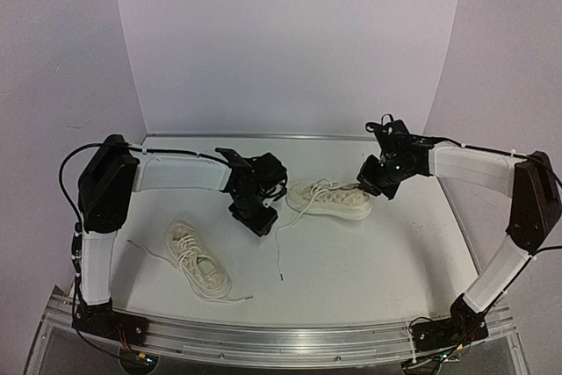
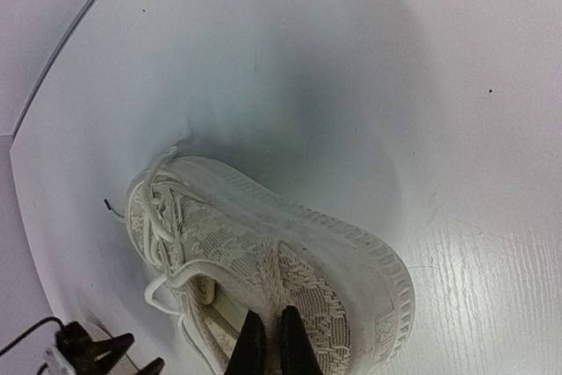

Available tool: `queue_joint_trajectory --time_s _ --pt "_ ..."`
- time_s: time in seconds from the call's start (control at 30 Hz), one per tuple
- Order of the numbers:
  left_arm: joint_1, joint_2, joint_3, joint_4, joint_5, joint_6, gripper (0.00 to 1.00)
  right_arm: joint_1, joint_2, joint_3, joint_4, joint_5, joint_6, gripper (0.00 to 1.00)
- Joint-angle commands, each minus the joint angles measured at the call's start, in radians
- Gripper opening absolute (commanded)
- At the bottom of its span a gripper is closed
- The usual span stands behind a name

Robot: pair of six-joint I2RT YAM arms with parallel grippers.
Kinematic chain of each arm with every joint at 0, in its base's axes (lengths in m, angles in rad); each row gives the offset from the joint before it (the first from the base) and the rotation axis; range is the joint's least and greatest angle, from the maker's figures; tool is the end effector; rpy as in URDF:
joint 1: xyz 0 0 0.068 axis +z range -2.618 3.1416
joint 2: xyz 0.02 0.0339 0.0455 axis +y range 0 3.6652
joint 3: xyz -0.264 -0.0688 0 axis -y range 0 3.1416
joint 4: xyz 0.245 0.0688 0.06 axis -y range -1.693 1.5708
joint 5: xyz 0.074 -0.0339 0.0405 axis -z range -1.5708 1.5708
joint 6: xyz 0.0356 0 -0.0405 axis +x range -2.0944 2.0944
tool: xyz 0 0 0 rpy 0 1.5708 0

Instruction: Tie the shoes

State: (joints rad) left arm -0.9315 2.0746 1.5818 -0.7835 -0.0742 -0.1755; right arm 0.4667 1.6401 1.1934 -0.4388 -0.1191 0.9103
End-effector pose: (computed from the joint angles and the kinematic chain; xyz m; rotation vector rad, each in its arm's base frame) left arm 0.2548 -0.3383 0.1769 1.0370 2.6541 -0.1322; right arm 0.3146 0.1632 0.2405 0.5172 2.5443 0.7078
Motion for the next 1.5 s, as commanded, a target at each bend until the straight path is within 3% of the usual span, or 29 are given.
queue_joint_trajectory --time_s 0.0,0.27,0.53,0.73,0.93,1.1,1.3,1.47 --pt "0.044 -0.077 0.004 0.06 0.034 -0.078 0.52 -0.003 -0.102 -0.064 0.048 -0.042 -0.01 0.0" --pt "0.045 -0.043 0.015 0.096 0.131 -0.144 0.66 0.028 -0.208 -0.249 0.071 -0.18 -0.056 0.0" --pt "0.051 -0.012 0.038 0.122 0.195 -0.181 0.72 0.079 -0.253 -0.361 0.072 -0.394 -0.112 0.23" --pt "0.072 0.025 0.058 0.269 0.349 -0.272 0.74 0.125 -0.164 -0.333 0.118 -0.514 -0.159 0.38" --pt "0.104 0.124 0.176 0.309 0.431 -0.322 0.74 0.192 -0.055 -0.225 0.162 -0.577 -0.166 0.39" --pt "0.188 0.115 0.187 0.337 0.436 -0.373 0.69 0.191 -0.117 -0.191 0.159 -0.555 -0.153 0.4" --pt "0.235 0.25 0.486 0.099 0.291 -0.326 0.67 0.135 -0.228 -0.185 0.156 -0.466 -0.131 0.49" --pt "0.229 0.385 0.683 -0.006 0.258 -0.38 0.67 0.034 -0.271 -0.176 0.151 -0.414 -0.111 0.6"
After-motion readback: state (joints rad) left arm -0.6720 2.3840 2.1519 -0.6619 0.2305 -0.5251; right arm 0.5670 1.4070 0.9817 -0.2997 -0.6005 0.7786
